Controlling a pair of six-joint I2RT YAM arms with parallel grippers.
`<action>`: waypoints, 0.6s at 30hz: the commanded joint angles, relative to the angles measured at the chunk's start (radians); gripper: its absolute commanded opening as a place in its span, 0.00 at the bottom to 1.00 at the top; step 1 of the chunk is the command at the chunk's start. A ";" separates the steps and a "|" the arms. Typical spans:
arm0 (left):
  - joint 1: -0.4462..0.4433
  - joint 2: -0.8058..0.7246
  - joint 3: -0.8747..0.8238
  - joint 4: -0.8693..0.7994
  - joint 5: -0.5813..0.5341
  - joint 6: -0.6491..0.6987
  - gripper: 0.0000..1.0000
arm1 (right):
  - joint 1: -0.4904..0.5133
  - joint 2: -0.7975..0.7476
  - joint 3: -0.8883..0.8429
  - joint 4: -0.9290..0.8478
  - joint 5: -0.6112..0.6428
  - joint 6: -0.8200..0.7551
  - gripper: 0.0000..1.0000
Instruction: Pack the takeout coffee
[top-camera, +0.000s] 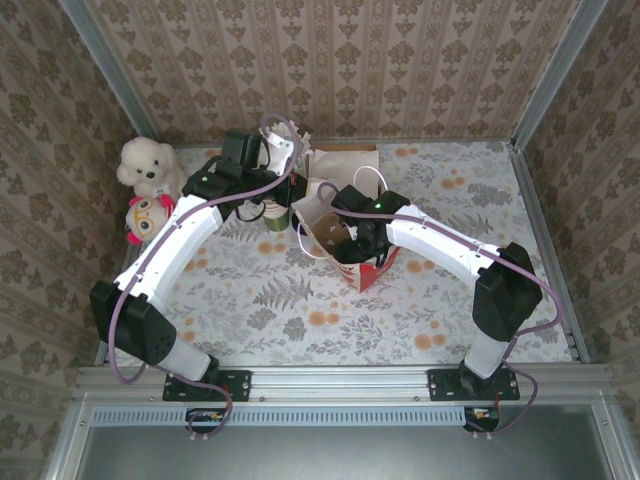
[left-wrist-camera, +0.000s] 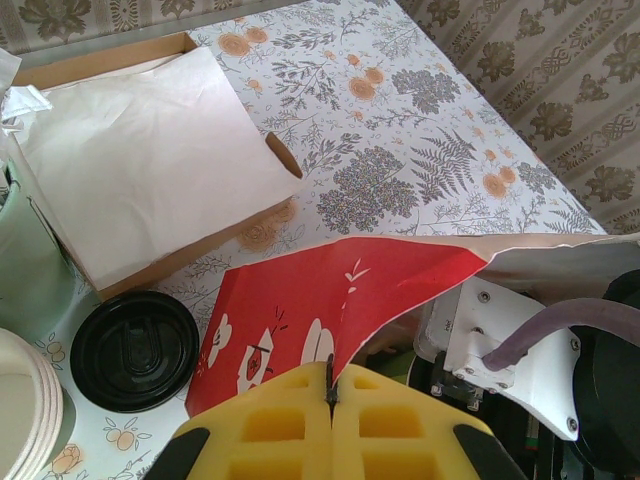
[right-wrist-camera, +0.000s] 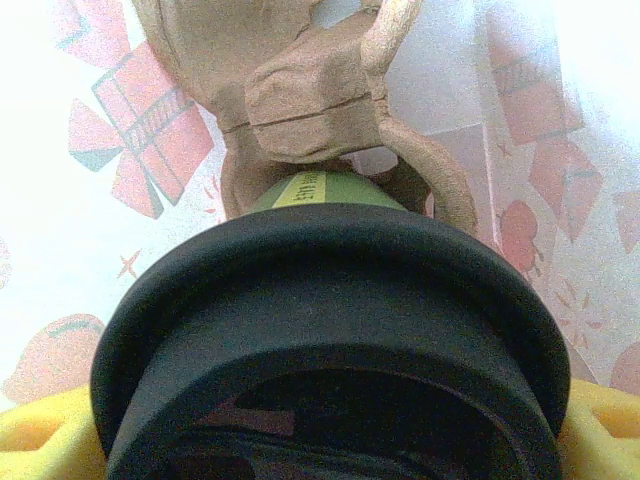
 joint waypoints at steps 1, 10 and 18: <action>0.009 0.007 0.035 0.024 -0.010 -0.017 0.00 | -0.004 0.032 -0.038 -0.035 0.008 -0.013 0.31; 0.007 0.006 0.034 0.019 -0.013 -0.016 0.00 | -0.003 0.039 -0.043 -0.023 0.009 -0.019 0.30; 0.009 0.008 0.033 0.020 -0.014 -0.017 0.00 | -0.003 0.029 -0.082 0.038 0.014 -0.028 0.30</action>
